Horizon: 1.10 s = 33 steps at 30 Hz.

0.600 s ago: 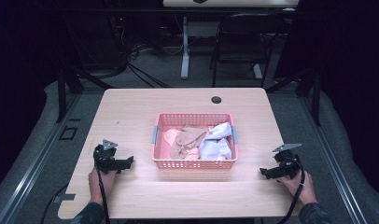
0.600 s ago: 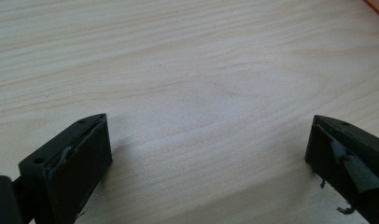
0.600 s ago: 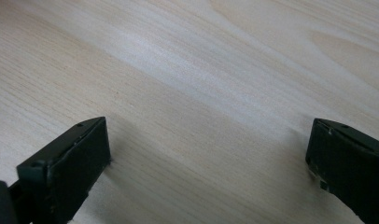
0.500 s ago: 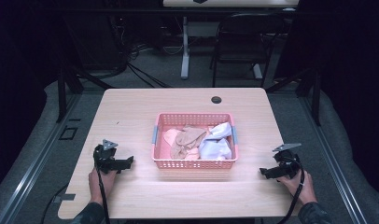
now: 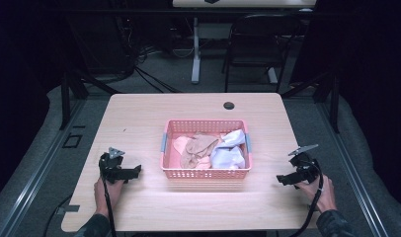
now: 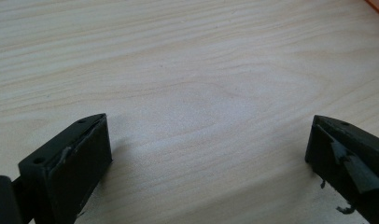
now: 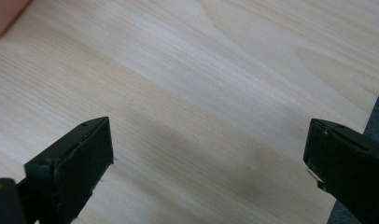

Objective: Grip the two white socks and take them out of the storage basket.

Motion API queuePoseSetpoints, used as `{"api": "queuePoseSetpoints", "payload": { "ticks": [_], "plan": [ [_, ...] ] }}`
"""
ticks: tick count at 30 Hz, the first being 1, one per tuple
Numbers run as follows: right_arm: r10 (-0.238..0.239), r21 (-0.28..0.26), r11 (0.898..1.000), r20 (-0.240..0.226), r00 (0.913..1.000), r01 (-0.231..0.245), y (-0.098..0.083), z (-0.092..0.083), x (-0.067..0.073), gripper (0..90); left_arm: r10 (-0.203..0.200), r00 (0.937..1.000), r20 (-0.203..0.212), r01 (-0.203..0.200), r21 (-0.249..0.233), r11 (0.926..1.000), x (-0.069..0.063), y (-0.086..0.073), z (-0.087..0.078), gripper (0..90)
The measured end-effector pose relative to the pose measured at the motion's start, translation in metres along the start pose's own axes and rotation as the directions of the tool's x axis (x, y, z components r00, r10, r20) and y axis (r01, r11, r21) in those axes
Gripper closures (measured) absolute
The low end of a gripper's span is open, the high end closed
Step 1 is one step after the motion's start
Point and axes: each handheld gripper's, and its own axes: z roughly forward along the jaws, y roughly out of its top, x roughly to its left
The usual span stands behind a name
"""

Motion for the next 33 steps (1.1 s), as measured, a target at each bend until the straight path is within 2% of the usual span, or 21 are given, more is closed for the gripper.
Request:
{"api": "queuePoseSetpoints", "payload": {
  "ticks": [2,6,8,10,14,18,20,24,25,28,31,32,33],
  "plan": [
    [0.008,-0.01,1.0,-0.01,0.9999,-0.008,0.004,-0.005,0.001,2.8,0.0,1.0,0.0,0.0,0.0,1.0,0.0,0.0,0.0,0.2],
    [-0.006,-0.02,1.0,-0.009,0.9999,0.006,0.012,-0.013,0.005,3.7,0.0,1.0,-0.001,0.0,0.0,1.0,0.0,0.0,0.0,0.1],
    [-0.036,-0.021,0.999,-0.002,0.9993,0.036,0.019,-0.02,0.01,5.0,0.0,1.0,-0.003,0.0,0.002,1.0,0.0,0.0,0.0,0.2],
    [-0.043,-0.025,0.999,0.002,0.9991,0.043,0.022,-0.023,0.013,5.5,-0.001,1.0,-0.005,0.001,0.002,1.0,0.0,0.0,0.0,0.2],
    [-0.078,-0.052,0.996,0.009,0.9969,0.079,0.04,-0.041,0.022,8.0,-0.001,1.0,-0.008,0.001,0.005,1.0,0.0,0.001,0.0,0.2],
    [-0.075,-0.066,0.995,-0.01,0.9971,0.075,0.051,-0.048,0.027,8.9,-0.007,0.9998,-0.017,0.007,0.003,1.0,-0.001,0.001,0.001,0.1],
    [-0.07,-0.091,0.994,-0.061,0.9957,0.064,0.063,-0.054,0.032,9.4,-0.011,0.9998,-0.019,0.011,0.004,0.9999,-0.002,0.001,0.001,0.2],
    [-0.095,-0.105,0.991,-0.063,0.9934,0.088,0.076,-0.062,0.038,10.0,-0.011,0.9998,-0.019,0.011,0.004,0.9999,-0.002,0.002,0.001,0.1],
    [-0.105,-0.126,0.987,-0.065,0.9923,0.097,0.087,-0.065,0.044,10.9,-0.011,0.9998,-0.019,0.011,0.004,0.9999,-0.002,0.002,0.001,0.1],
    [-0.135,-0.121,0.985,-0.071,0.9883,0.126,0.102,-0.066,0.052,11.5,-0.013,0.9997,-0.019,0.014,0.006,0.9999,-0.002,0.002,0.002,0.1],
    [-0.152,-0.14,0.981,-0.1,0.9833,0.137,0.118,-0.065,0.061,12.4,-0.014,0.9997,-0.02,0.014,0.004,0.9999,-0.002,0.002,0.002,0.1],
    [-0.152,-0.14,0.981,-0.1,0.9833,0.137,0.118,-0.065,0.061,12.4,-0.014,0.9997,-0.02,0.014,0.004,0.9999,-0.002,0.002,0.002,0.1],
    [-0.163,-0.156,0.977,-0.112,0.9802,0.145,0.129,-0.064,0.067,13.1,-0.014,0.9997,-0.019,0.014,0.005,0.9999,-0.002,0.002,0.002,0.1]
  ]
}}
